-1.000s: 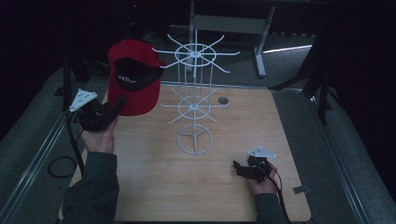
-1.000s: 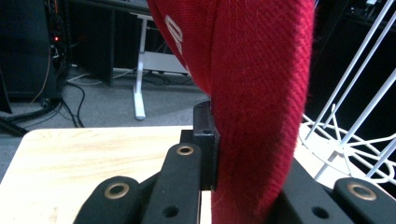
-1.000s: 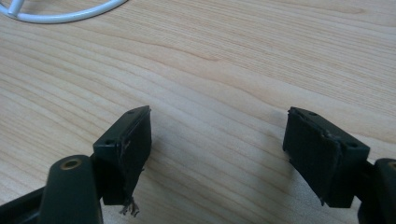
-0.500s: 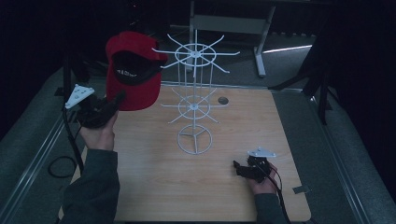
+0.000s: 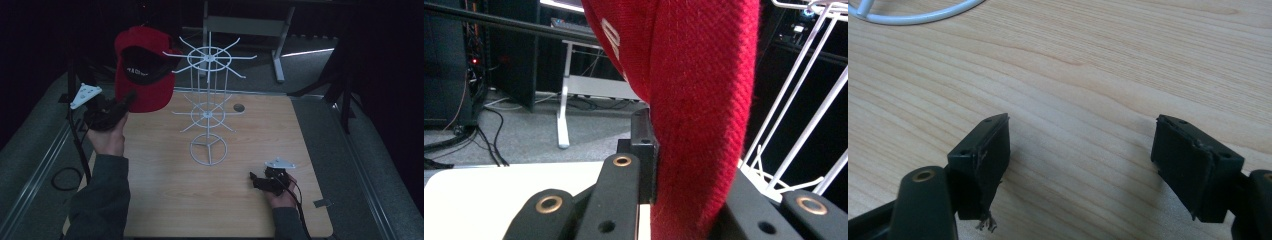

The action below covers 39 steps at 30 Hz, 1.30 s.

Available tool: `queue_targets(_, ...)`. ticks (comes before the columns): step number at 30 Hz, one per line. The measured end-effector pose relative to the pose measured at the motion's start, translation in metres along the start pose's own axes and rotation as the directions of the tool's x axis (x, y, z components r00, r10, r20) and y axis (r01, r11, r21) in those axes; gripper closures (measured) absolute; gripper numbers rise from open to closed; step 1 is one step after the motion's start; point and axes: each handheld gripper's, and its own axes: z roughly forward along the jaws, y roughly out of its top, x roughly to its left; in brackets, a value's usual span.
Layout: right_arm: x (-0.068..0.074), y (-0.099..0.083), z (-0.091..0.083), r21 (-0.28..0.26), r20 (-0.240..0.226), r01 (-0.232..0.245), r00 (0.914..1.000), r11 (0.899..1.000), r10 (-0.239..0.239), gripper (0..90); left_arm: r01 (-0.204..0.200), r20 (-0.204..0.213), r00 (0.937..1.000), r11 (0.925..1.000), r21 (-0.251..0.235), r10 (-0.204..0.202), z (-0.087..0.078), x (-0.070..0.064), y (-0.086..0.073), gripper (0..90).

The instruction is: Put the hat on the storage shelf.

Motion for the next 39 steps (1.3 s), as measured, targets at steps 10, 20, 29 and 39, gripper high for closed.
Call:
queue_targets(10, 0.0, 0.0, 0.0, 0.0, -0.001, 0.0, 1.0, 1.0, 0.0, 23.5, 0.009, 0.01, 0.9999, 0.9999, -0.005, -0.009, 0.011, -0.004, 0.008, 85.3)
queue_targets(20, 0.0, 0.0, 0.0, 0.0, -0.001, 0.0, 1.0, 1.0, 0.0, 23.4, 0.024, 0.012, 0.9997, 0.9996, -0.015, -0.024, 0.018, -0.006, 0.012, 85.4)
queue_targets(29, 0.0, 0.0, 0.0, 0.0, -0.002, 0.0, 1.0, 1.0, 0.0, 23.4, 0.04, 0.022, 0.999, 0.9986, -0.035, -0.039, 0.019, -0.005, 0.015, 85.4)
queue_targets(39, 0.0, 0.0, 0.0, 0.0, -0.002, 0.002, 1.0, 1.0, -0.002, 23.4, 0.048, 0.018, 0.9987, 0.9969, -0.063, -0.047, 0.021, -0.007, 0.022, 85.4)
